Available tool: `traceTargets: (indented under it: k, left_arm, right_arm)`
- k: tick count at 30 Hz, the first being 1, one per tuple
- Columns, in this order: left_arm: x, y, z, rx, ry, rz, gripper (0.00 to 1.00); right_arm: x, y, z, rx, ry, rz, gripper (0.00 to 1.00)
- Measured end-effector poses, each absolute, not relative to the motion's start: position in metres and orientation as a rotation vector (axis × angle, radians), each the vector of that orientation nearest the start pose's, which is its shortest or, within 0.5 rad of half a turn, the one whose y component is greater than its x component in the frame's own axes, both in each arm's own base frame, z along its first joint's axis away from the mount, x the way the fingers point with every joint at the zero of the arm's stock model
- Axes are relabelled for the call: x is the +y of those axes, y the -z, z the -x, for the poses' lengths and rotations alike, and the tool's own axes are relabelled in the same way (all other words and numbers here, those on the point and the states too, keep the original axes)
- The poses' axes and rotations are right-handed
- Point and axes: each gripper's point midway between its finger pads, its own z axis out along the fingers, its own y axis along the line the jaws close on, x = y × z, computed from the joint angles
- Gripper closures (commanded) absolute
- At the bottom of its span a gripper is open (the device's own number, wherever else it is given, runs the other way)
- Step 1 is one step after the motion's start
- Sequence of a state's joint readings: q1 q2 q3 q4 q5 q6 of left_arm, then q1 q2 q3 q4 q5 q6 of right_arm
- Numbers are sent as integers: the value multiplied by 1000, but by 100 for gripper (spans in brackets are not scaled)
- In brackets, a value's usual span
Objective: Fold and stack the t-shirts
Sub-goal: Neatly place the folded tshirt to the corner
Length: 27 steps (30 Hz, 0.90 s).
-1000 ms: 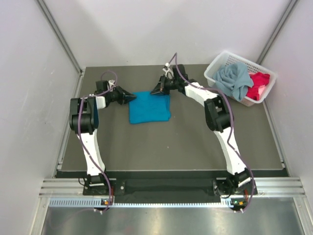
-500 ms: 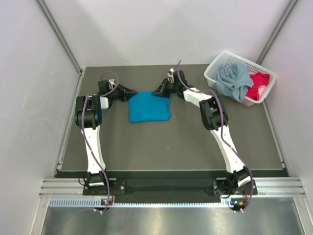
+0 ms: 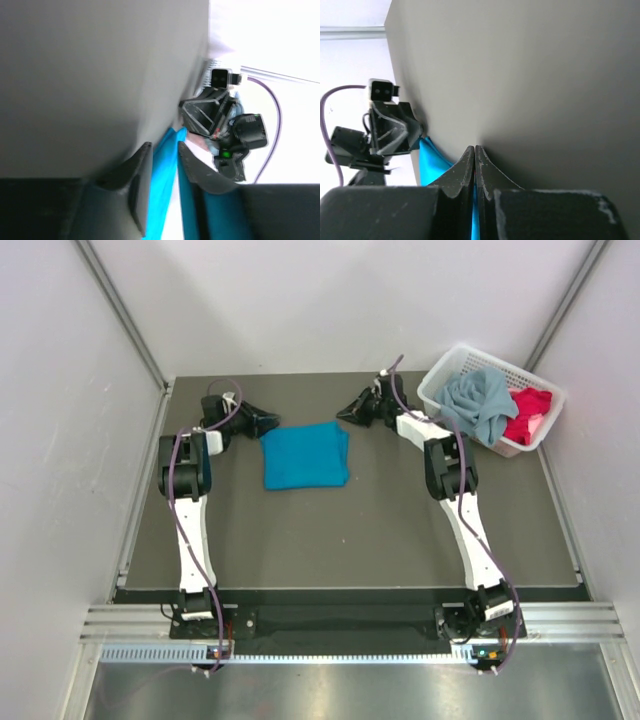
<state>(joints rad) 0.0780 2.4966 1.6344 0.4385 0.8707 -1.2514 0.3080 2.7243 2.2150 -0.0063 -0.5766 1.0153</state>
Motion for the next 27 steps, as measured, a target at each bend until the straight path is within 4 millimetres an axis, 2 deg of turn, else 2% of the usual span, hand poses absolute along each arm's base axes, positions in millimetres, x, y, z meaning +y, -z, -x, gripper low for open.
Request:
traceTargets:
  k: [5,8,9,10,14,18,20,23,27]
  left_arm:
    - [-109,-58,-595,2119,1463,757,52]
    - [-104,-76,-592,2163,1365,716,45]
    - [-102,-83,-590,2175,1340,705,21]
    - [-100,-94,-586,2186,1296,674,13]
    - [-90,-142,-569,2207,1149,597,2]
    - [-76,-188,-546,2212,938,496,1]
    - [-70,-198,-536,2225,840,457,1]
    - [-65,-192,-518,2282,709,416,1]
    - [-64,-150,-497,2416,574,391,1]
  right_arm:
    - [314,-35,-597,2307,-1315,-398,100]
    - [310,-38,-589,2353,-1276,-366,99]
    - [308,-42,-585,2373,-1257,-349,98]
    - [307,-46,-581,2389,-1243,-334,96]
    - [299,-84,-563,2408,-1184,-228,87]
    - [290,-135,-529,2404,-1120,-105,72]
    - [286,-160,-503,2394,-1078,-36,64]
    - [288,-188,-454,2392,-1029,78,58]
    - [290,-204,-393,2395,-972,237,51]
